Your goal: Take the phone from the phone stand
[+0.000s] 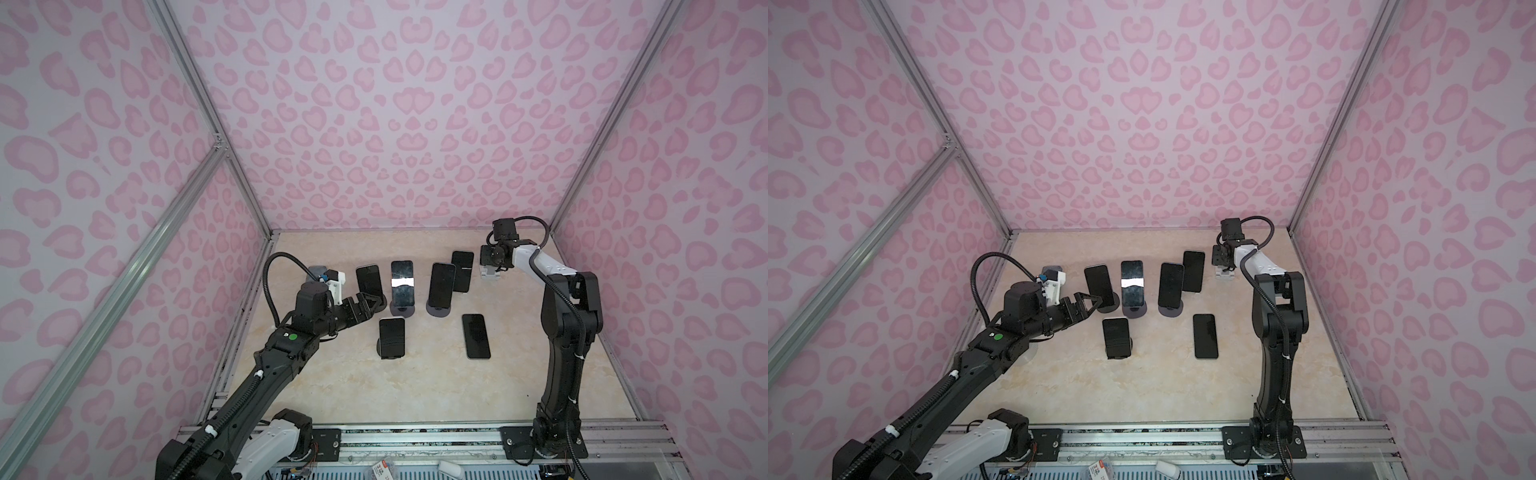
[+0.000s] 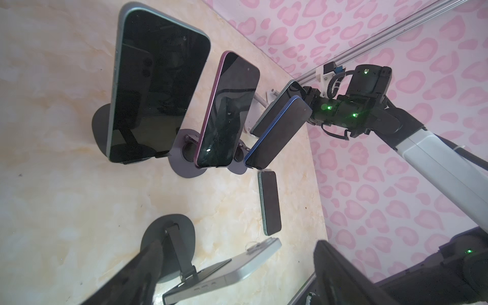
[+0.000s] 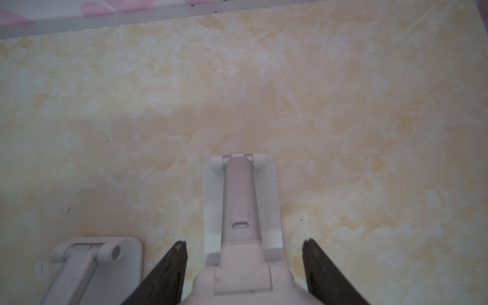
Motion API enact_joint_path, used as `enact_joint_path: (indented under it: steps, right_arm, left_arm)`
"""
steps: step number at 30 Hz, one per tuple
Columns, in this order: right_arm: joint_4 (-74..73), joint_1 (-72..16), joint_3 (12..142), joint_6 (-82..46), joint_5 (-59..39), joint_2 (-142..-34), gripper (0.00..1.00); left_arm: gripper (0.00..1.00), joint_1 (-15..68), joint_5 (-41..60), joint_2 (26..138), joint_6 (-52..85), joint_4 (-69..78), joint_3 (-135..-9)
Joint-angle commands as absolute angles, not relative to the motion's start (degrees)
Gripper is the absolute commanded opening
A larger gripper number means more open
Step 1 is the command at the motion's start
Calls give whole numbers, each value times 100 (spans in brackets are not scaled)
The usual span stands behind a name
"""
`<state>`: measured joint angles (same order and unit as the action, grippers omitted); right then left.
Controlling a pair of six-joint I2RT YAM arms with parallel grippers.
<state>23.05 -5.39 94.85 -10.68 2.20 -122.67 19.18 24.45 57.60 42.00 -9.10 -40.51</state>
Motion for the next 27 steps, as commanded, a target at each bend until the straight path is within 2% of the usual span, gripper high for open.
enact_joint_path:
  steps: [1, 7, 12, 18, 25, 27]
  right_arm:
    - [2348, -528, 9408, -998, 39, -12375, 63]
    - [2304, -489, 9264, -1205, -89, -12194, 76]
    - [2379, -493, 9272, -1365, -27, -11860, 83]
    - [2512, -501, 9145, -1556, 188, -11195, 86]
    - [2152, -614, 8170, -2057, 145, -10111, 87]
    - [1932, -655, 7862, -2433, -159, -9794, 87]
  left_arm:
    - [92, 1916, 2544, 5823, 4192, -666, -4139]
    - [92, 1916, 2602, 5861, 4209, -668, -4166]
    - [92, 1916, 2609, 5800, 4236, -710, -4165]
    - [92, 1916, 2549, 5574, 4279, -740, -4071]
    - [92, 1916, 2422, 5300, 4348, -815, -3925]
    - [92, 1918, 2369, 5199, 4375, -828, -3873]
